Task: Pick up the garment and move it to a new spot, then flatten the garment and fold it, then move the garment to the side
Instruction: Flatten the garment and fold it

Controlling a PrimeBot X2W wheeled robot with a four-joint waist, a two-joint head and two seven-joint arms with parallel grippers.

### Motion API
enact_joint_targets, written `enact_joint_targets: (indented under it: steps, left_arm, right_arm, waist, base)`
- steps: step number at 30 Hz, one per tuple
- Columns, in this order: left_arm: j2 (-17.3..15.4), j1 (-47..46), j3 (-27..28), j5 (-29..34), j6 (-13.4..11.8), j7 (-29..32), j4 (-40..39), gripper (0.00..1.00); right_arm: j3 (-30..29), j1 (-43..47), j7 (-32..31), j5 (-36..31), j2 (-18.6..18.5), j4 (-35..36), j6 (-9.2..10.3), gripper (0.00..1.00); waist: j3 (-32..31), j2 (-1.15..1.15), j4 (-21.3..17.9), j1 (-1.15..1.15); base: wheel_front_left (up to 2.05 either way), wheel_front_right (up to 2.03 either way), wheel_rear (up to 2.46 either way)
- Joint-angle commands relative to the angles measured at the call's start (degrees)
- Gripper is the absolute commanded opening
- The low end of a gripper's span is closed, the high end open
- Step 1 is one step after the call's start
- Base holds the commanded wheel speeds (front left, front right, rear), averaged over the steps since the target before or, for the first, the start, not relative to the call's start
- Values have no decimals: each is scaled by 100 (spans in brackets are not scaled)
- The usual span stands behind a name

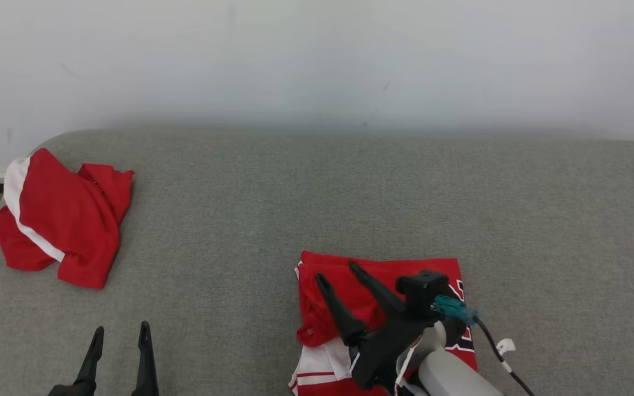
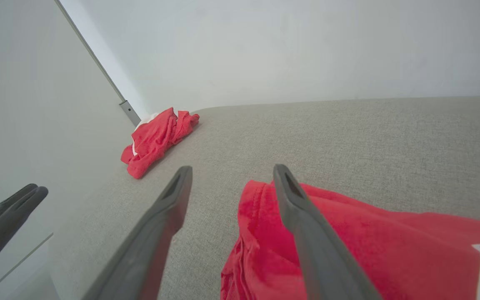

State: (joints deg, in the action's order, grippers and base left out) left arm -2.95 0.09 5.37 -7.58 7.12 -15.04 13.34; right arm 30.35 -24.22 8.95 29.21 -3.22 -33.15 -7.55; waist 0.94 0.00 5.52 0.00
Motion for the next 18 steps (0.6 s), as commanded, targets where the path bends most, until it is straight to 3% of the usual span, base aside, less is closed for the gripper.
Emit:
enact_joint_targets:
  steps: [1, 12, 18]
  left_arm:
    - [10, 68, 31, -51, 20, -19, -17, 100]
    - [12, 235, 162, 21, -2, -19, -153, 100]
    - [11, 302, 241, 68, -12, -19, -246, 100]
  right_arm:
    - [-57, -10, 108, 19, -95, 93, 14, 100]
    - [-1204, 751, 475, -221, -765, 1155, 14, 100]
    - [-1838, 1247, 530, -383, -724, 1693, 14, 100]
  waist:
    - [-22, 0, -55, 0]
    - [-136, 0, -301, 0]
    - [-166, 0, -421, 0]
  base:
    - [0, 0, 0]
    - [0, 0, 0]
    - [0, 0, 0]
